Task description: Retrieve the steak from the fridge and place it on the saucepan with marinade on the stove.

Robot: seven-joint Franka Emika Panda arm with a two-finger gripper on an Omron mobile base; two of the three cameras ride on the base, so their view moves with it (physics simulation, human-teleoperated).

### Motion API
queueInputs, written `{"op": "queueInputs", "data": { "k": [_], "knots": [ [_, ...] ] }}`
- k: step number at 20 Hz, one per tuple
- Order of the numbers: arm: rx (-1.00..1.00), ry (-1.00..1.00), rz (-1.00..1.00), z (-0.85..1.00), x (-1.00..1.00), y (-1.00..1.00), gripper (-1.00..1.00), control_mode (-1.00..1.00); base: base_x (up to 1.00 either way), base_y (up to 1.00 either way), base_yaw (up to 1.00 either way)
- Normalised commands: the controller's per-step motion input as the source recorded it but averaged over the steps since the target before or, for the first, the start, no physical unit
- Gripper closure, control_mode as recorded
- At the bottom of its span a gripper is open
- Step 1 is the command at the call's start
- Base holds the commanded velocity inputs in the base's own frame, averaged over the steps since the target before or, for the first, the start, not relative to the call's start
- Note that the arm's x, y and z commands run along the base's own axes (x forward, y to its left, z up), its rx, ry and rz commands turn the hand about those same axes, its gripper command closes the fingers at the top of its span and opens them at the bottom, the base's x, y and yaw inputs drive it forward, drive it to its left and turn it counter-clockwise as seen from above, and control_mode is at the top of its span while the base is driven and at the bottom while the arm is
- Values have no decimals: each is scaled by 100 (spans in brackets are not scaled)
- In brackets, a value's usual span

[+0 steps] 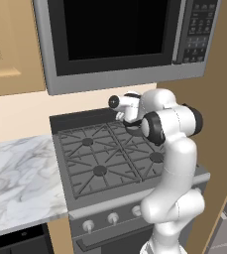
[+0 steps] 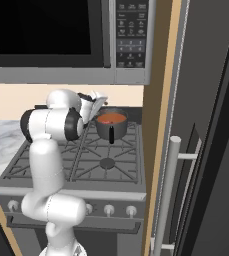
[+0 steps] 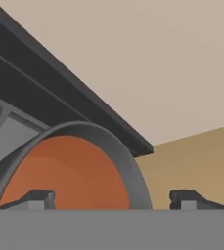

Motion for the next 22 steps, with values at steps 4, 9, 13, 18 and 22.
{"op": "queueInputs", "data": {
  "k": [4, 9, 13, 18, 22],
  "knots": [
    [0, -1, 0, 0, 0, 0, -100, -100, 0, 0, 0],
    [0, -1, 0, 0, -7, 0, -100, -100, 0, 0, 0],
    [0, 0, 0, 0, -30, 0, -100, -100, 0, 0, 0],
    [0, 0, 0, 0, -59, 3, -100, -100, 0, 0, 0],
    [0, -6, 0, 11, -86, 13, -100, -100, 0, 0, 0]
  ]
}}
